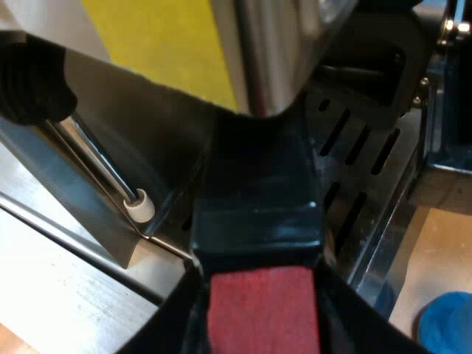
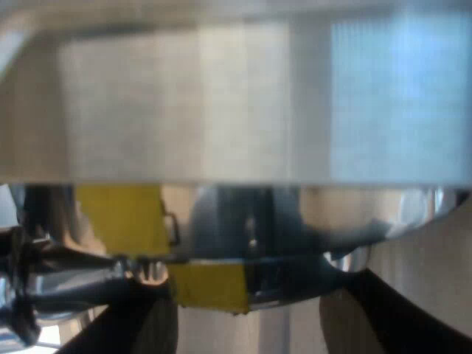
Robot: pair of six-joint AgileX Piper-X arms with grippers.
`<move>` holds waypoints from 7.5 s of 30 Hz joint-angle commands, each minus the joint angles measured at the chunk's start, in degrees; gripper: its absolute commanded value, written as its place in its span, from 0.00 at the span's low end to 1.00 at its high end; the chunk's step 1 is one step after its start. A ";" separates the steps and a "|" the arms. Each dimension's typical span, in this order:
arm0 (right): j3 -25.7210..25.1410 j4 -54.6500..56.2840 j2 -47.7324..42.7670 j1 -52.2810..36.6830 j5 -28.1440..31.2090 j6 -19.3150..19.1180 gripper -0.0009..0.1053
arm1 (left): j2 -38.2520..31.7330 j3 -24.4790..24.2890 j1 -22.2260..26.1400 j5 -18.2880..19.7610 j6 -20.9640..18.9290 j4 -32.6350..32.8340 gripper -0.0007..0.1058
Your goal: Put the handle in the coffee machine
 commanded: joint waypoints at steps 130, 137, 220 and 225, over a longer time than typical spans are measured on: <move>-3.11 -4.64 -1.04 -0.22 -0.30 -2.23 0.44 | -2.84 -6.40 -7.90 14.64 5.46 33.24 0.01; -1.84 -4.23 -1.17 0.43 2.53 -1.83 0.44 | -2.84 -6.40 -7.90 14.64 5.46 32.56 0.01; 13.51 73.12 -56.66 17.75 -5.27 17.53 0.58 | -2.58 -11.38 -24.62 -4.80 6.85 27.51 0.01; 13.47 74.89 -56.66 17.75 -2.22 17.53 0.71 | -2.58 -13.06 -26.56 -6.81 6.98 27.51 0.01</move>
